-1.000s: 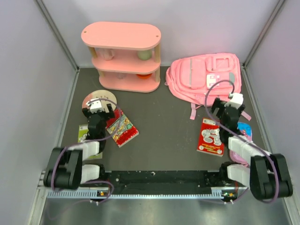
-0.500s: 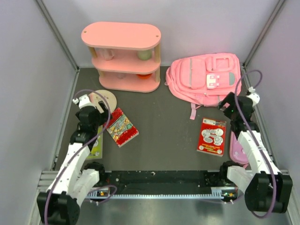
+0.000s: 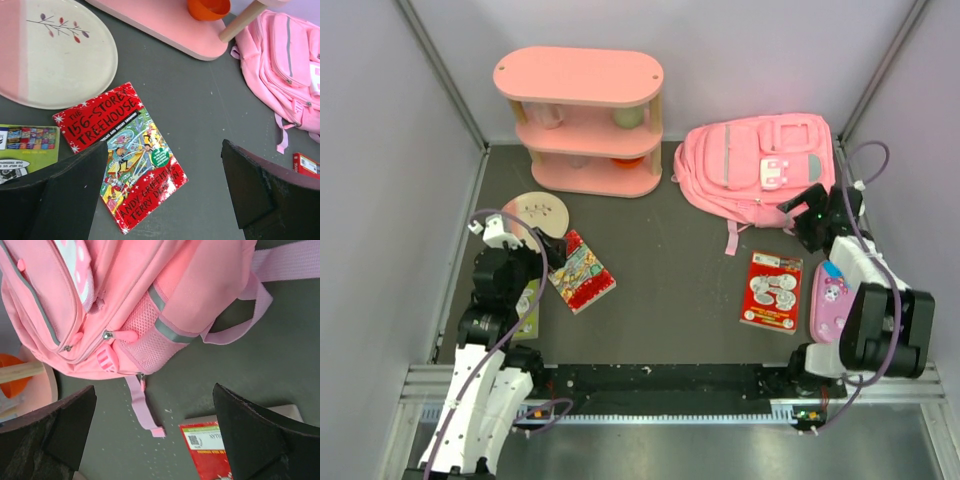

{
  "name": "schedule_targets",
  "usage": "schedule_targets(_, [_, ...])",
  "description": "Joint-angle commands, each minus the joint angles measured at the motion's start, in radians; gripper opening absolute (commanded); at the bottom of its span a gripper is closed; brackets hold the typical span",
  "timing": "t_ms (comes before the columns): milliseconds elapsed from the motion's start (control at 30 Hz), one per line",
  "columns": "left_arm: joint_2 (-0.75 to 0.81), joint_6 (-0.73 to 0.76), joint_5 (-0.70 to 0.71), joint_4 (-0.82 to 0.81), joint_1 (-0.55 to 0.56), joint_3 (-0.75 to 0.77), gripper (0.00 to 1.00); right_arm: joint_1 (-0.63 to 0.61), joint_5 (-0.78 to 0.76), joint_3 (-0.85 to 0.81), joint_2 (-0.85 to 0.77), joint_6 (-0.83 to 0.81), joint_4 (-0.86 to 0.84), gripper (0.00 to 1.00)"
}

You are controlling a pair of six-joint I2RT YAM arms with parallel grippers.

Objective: Pack the student bag
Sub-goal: Unzip the student bag at the center of the board.

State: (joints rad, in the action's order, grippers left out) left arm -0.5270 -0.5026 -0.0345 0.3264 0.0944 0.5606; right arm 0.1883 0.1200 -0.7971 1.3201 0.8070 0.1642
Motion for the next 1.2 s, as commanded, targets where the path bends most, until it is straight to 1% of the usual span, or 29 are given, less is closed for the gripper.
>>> schedule_targets(0, [0.034,0.003,-0.079,-0.021,0.001,-0.013,0.99,0.002,0.087,-0.051,0.155,0.178,-0.132,0.99])
schedule_targets(33, [0.039,0.004,-0.085,-0.017,0.001,-0.01,0.99,-0.013,0.061,-0.082,0.175,0.178,-0.134,0.99])
schedule_targets(67, [0.045,0.003,-0.09,-0.015,0.001,-0.008,0.99,-0.038,0.032,-0.1,0.192,0.181,-0.099,0.99])
schedule_targets(100, [0.047,0.001,-0.108,-0.004,0.001,-0.005,0.99,-0.049,-0.023,-0.114,0.22,0.181,-0.095,0.99])
schedule_targets(167, [0.065,0.001,-0.126,0.0,0.001,0.001,0.99,-0.062,-0.063,-0.132,0.257,0.196,-0.129,0.99])
schedule_targets(233, [0.082,-0.011,-0.14,0.003,0.001,-0.008,0.99,-0.061,-0.066,-0.132,0.32,0.216,-0.157,0.99])
schedule_targets(267, [0.097,-0.017,-0.137,0.003,0.001,-0.01,0.99,-0.061,-0.066,-0.137,0.338,0.218,-0.204,0.98])
schedule_targets(367, [0.114,-0.03,-0.146,0.008,0.001,-0.011,0.99,-0.061,-0.082,-0.16,0.412,0.215,-0.207,0.92])
schedule_targets(467, [0.111,-0.028,-0.172,0.007,0.002,-0.008,0.99,-0.059,-0.097,-0.159,0.435,0.196,-0.222,0.72])
schedule_targets(500, [0.11,-0.024,-0.176,0.005,0.001,-0.007,0.99,-0.059,-0.112,-0.125,0.426,0.192,-0.267,0.55])
schedule_targets(533, [0.105,-0.024,-0.174,0.007,0.002,-0.002,0.99,-0.059,-0.111,-0.097,0.412,0.19,-0.316,0.43])
schedule_targets(567, [0.093,-0.019,-0.17,0.005,0.001,-0.002,0.99,-0.059,-0.111,-0.068,0.377,0.19,-0.359,0.18])
schedule_targets(600, [0.087,-0.008,-0.174,0.005,0.004,0.001,0.99,-0.059,-0.097,-0.03,0.357,0.187,-0.391,0.11])
schedule_targets(633, [0.069,-0.005,-0.176,0.002,0.001,0.007,0.99,-0.059,-0.074,-0.022,0.341,0.184,-0.441,0.0])
schedule_targets(700, [0.053,0.002,-0.176,0.002,0.002,0.012,0.99,-0.061,-0.021,-0.04,0.286,0.156,-0.437,0.0])
schedule_targets(833, [0.021,0.024,-0.197,-0.015,0.002,0.024,0.99,-0.064,0.041,-0.135,0.159,0.152,-0.33,0.0])
schedule_targets(867, [0.013,0.029,-0.2,-0.016,0.002,0.028,0.99,-0.064,0.043,-0.158,0.131,0.149,-0.259,0.0])
schedule_targets(900, [0.009,0.038,-0.221,-0.03,0.002,0.033,0.99,-0.064,0.04,-0.201,0.069,0.15,-0.218,0.0])
schedule_targets(933, [-0.007,0.042,-0.237,-0.038,0.002,0.041,0.99,-0.064,0.041,-0.218,0.039,0.152,-0.171,0.0])
schedule_targets(967, [-0.016,0.045,-0.258,-0.049,0.004,0.045,0.99,-0.069,0.041,-0.231,0.012,0.152,-0.082,0.0])
schedule_targets(1000, [-0.025,0.052,-0.299,-0.067,0.007,0.056,0.98,-0.072,0.038,-0.228,-0.055,0.15,-0.048,0.0])
schedule_targets(1033, [-0.043,0.052,-0.307,-0.076,0.016,0.065,0.98,-0.078,0.04,-0.215,-0.089,0.15,-0.026,0.0])
schedule_targets(1100, [-0.062,0.044,-0.295,-0.084,0.073,0.096,0.99,-0.098,0.015,-0.147,-0.172,0.152,0.035,0.0])
schedule_targets(1133, [-0.074,0.044,-0.259,-0.09,0.102,0.107,0.99,-0.099,0.006,-0.122,-0.258,0.152,0.061,0.0])
schedule_targets(1167, [-0.08,0.044,-0.231,-0.089,0.179,0.117,0.99,-0.102,-0.015,-0.096,-0.303,0.155,0.093,0.0])
